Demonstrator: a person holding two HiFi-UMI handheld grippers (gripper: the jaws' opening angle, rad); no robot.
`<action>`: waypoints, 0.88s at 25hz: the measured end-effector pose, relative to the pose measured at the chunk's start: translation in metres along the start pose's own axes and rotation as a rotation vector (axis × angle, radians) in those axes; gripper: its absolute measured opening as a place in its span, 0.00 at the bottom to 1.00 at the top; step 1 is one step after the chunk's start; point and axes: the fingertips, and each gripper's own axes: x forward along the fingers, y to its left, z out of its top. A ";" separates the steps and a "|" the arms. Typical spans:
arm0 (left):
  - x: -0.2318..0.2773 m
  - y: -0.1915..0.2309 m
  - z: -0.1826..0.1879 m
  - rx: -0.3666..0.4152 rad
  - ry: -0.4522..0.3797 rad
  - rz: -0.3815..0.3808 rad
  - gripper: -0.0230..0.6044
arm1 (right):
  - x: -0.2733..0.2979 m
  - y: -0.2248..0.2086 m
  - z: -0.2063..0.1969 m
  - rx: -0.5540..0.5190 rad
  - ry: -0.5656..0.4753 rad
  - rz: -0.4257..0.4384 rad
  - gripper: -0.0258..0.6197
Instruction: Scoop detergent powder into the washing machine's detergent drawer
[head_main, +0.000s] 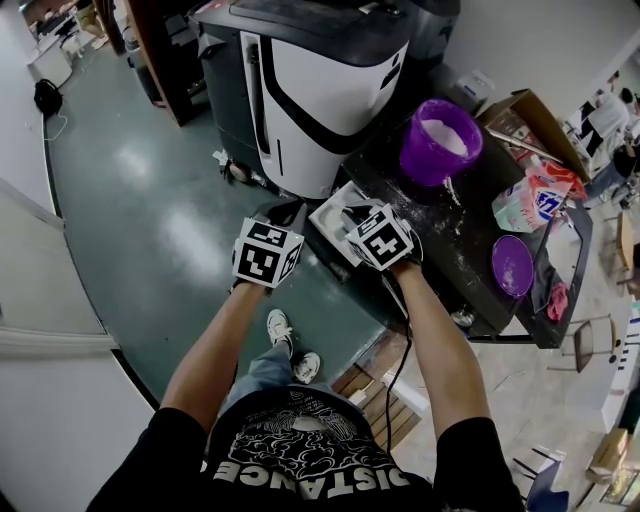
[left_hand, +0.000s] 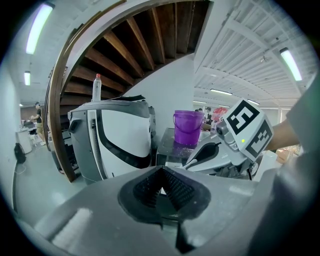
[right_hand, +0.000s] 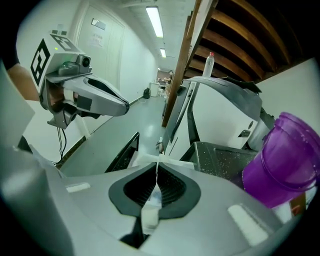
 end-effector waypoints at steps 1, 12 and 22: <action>0.000 0.000 0.000 0.000 -0.001 -0.001 0.04 | -0.001 0.000 0.000 -0.009 0.004 -0.003 0.09; -0.007 -0.001 -0.002 -0.007 -0.007 0.002 0.04 | -0.006 0.003 0.005 -0.155 0.004 -0.066 0.09; -0.010 -0.001 -0.006 -0.014 -0.009 0.009 0.04 | -0.004 0.002 0.002 -0.329 0.037 -0.113 0.09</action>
